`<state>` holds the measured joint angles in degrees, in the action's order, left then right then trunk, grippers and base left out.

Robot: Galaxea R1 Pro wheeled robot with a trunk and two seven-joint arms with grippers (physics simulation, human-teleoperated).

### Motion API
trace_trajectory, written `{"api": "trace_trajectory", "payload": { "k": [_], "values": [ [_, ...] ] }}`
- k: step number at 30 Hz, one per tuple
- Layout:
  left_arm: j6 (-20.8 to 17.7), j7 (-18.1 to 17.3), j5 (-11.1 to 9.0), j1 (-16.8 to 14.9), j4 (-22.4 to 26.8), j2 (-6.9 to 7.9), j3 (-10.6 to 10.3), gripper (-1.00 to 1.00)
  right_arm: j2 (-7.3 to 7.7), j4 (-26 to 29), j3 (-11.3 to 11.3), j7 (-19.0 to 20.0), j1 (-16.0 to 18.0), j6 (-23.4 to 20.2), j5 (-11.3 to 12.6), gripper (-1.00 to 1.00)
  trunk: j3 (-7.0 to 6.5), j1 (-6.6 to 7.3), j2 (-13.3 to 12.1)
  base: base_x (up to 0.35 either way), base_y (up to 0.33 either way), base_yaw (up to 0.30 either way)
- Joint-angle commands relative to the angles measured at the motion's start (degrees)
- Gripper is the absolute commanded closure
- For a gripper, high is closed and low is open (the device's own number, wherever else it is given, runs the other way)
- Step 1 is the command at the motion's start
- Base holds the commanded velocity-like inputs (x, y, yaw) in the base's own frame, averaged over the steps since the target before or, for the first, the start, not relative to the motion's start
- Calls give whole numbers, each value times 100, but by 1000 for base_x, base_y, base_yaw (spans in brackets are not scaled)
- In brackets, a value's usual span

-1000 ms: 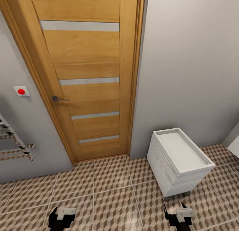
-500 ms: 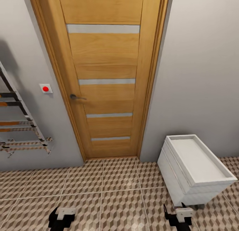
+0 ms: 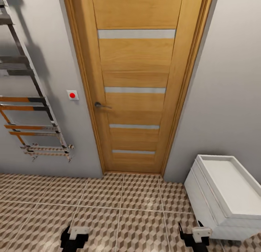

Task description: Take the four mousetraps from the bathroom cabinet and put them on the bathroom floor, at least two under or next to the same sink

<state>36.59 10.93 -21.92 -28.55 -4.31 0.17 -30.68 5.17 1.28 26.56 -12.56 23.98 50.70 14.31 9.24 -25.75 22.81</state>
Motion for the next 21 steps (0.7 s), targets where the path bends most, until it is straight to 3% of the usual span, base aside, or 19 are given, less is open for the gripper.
{"api": "trace_trajectory", "payload": {
  "k": [1,5,7,18,21],
  "values": [
    [24,20,-23,-9,-18,-50,-43,-100,2,3,51,-19,2,10,37,-100,8,-3,11,0,0,270],
    [24,0,-23,-4,-17,-319,-43,-100,2,-1,51,-19,2,10,37,-100,-6,-3,11,0,0,272],
    [20,1,-24,-5,-20,-338,-43,-100,2,-2,51,-19,2,10,37,-100,-13,-3,11,0,0,272],
    [-97,-191,-23,-2,-18,-311,-43,-100,2,1,51,-19,2,10,37,-100,-51,-3,11,0,0,273],
    [-84,-193,-23,-2,-16,-205,-42,-100,2,1,51,-19,2,10,37,-100,-61,-3,11,0,0,273]
  ]
}}
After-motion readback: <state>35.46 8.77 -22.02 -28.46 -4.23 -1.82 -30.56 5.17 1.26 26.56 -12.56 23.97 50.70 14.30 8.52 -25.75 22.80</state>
